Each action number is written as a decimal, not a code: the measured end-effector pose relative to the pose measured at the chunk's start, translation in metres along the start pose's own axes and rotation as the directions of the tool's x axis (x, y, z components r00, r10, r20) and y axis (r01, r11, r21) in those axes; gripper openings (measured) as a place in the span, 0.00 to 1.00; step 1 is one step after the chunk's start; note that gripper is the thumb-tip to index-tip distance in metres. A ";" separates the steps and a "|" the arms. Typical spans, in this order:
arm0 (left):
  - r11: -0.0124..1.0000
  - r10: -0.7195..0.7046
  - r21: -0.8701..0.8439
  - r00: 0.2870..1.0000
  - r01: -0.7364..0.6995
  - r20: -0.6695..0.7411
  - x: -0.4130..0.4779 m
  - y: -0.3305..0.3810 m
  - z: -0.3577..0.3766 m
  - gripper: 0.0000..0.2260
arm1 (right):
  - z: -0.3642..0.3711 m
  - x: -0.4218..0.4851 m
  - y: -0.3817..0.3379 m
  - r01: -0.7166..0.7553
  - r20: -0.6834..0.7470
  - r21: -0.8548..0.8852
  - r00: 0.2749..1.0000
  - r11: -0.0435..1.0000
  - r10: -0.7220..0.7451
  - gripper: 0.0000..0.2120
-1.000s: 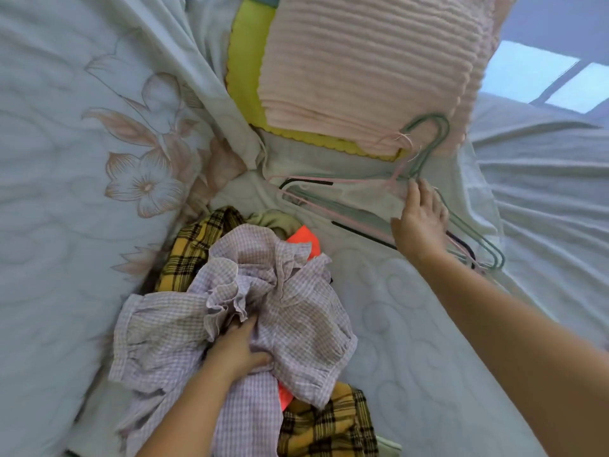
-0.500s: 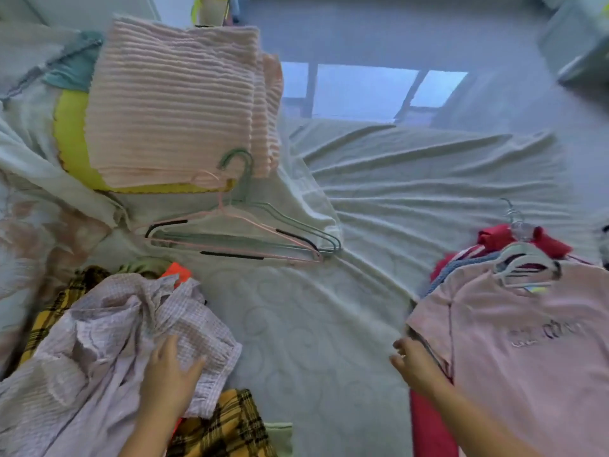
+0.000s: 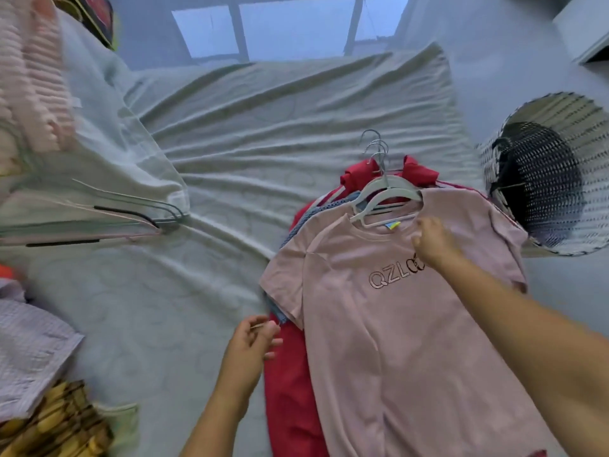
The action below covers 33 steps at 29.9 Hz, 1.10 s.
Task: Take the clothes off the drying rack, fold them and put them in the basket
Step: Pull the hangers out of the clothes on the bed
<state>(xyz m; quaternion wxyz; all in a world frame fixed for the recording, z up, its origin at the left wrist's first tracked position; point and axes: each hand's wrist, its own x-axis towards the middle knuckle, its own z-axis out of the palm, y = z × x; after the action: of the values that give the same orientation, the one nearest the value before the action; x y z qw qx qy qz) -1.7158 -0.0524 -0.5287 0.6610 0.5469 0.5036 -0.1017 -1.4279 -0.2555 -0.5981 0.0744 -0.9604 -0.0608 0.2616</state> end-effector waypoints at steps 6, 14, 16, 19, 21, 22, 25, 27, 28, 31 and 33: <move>0.990 -0.112 0.095 0.987 0.101 0.112 -0.043 -0.046 0.069 0.16 | -0.010 0.075 0.008 0.172 0.037 -0.096 0.985 0.980 -0.169 0.24; 0.971 -0.202 0.116 0.976 0.211 -0.079 -0.074 -0.076 0.051 0.17 | -0.008 0.077 0.003 0.195 -0.131 -0.440 0.952 0.876 -0.277 0.17; 0.976 -0.181 0.108 0.979 0.191 -0.094 -0.076 -0.070 0.045 0.17 | -0.024 0.070 0.011 0.245 -0.166 -0.435 0.924 0.866 -0.345 0.13; 0.986 -0.096 0.123 0.989 0.110 -0.110 -0.077 -0.059 0.037 0.12 | -0.055 0.043 0.014 0.343 -0.227 -0.340 0.874 0.876 -0.430 0.08; 0.990 -0.020 0.134 0.993 0.036 -0.118 -0.078 -0.049 0.033 0.04 | -0.074 0.011 0.012 0.464 -0.145 -0.209 0.856 0.861 -0.496 0.06; 0.990 0.023 0.141 0.993 -0.006 -0.116 -0.081 -0.042 0.031 0.04 | -0.083 -0.010 0.012 0.522 -0.067 -0.156 0.842 0.839 -0.536 0.05; 0.975 0.159 0.179 0.979 -0.135 -0.127 -0.097 -0.012 0.029 0.04 | -0.103 -0.085 0.014 0.590 0.083 0.000 0.804 0.807 -0.588 0.06; 0.922 0.301 0.302 0.939 -0.242 -0.167 -0.106 0.009 0.028 0.10 | -0.113 -0.135 0.014 0.604 0.046 0.072 0.793 0.794 -0.608 0.06; 0.871 0.400 0.378 0.901 -0.315 -0.170 -0.114 0.022 0.026 0.18 | -0.118 -0.160 0.012 0.628 0.018 0.074 0.776 0.775 -0.631 0.07; 0.656 0.629 0.563 0.776 -0.502 -0.041 -0.132 0.057 0.010 0.35 | -0.139 -0.230 -0.002 0.708 -0.049 0.101 0.705 0.698 -0.708 0.13; 0.617 0.606 0.571 0.790 -0.542 0.094 -0.145 0.074 -0.011 0.30 | -0.158 -0.270 -0.016 0.721 -0.106 0.138 0.692 0.679 -0.714 0.23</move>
<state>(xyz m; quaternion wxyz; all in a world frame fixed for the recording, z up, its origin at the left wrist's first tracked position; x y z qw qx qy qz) -1.7391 -0.0753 -0.3691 0.4349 0.8551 0.2824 -0.0009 -1.5790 -0.2998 -0.3273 0.2532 -0.8552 -0.4082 0.1947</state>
